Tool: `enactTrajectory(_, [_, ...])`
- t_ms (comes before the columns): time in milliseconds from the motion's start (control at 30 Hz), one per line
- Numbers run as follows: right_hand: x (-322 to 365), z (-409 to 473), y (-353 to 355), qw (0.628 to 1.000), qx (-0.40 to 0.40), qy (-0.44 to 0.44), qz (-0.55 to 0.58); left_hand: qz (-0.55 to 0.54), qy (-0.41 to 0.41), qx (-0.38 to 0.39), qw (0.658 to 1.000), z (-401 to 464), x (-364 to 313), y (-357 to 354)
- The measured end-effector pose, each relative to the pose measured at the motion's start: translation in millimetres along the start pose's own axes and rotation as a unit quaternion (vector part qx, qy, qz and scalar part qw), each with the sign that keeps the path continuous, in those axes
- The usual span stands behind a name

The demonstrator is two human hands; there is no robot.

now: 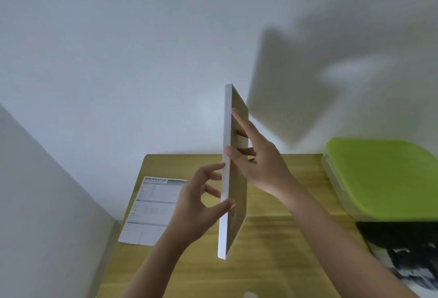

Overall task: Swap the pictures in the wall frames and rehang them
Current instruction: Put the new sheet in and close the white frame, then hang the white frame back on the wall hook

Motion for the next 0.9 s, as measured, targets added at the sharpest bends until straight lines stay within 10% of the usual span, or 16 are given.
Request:
enactTrajectory(467, [-2.4, -42.9, 9.0, 0.960, -0.251, -0.112, 0.063, 0.020, -0.038, 0.039, 0.998, -8.9, -7.4, 0.8])
enactTrajectory(667, [-14.2, -54.9, 27.6, 0.927, -0.350, -0.098, 0.093, 0.092, 0.003, -0.146, 0.985, 15.1, 32.4, 62.5])
enactTrajectory(900, [-17.1, -50.4, 53.8, 0.917, -0.382, -0.037, 0.108, 0.001, 0.051, -0.037, 0.998, 33.6, 39.8, 64.5])
Point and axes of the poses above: each hand's wrist, its own z-axis towards the middle knuckle, its own y-axis out of the back of the hand, x = y × z, the point moved 7 cm from there along z, towards the middle knuckle, and after that the axes turned 4 degrees about y, right-handed, at the moved point
